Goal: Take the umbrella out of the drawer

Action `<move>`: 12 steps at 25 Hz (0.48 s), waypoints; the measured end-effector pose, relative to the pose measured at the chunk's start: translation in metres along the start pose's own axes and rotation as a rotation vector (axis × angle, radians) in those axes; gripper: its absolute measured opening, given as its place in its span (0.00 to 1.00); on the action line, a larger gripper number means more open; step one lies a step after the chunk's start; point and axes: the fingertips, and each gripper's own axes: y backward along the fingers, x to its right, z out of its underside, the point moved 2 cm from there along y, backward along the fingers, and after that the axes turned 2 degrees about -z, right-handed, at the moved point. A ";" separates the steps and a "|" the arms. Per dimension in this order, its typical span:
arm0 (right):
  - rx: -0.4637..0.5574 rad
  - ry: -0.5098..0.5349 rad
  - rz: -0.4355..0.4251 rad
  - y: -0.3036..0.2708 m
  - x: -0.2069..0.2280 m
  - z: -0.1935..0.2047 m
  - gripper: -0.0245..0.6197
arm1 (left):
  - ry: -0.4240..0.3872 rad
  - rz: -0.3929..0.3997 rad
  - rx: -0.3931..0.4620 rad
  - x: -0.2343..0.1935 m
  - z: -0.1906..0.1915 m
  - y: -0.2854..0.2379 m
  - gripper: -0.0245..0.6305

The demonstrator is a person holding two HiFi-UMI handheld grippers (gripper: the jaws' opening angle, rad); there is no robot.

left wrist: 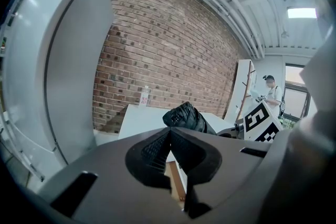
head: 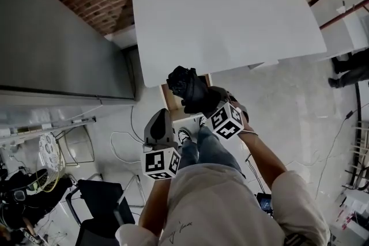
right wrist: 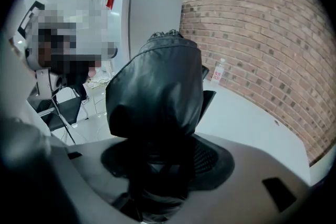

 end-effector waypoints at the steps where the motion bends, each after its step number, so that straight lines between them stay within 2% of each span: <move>1: 0.010 -0.003 0.004 0.004 0.002 -0.003 0.42 | -0.002 0.002 0.006 0.001 -0.003 0.001 0.06; 12: 0.110 -0.050 0.041 0.047 0.016 -0.027 0.42 | -0.023 0.019 0.047 0.015 -0.023 0.005 0.06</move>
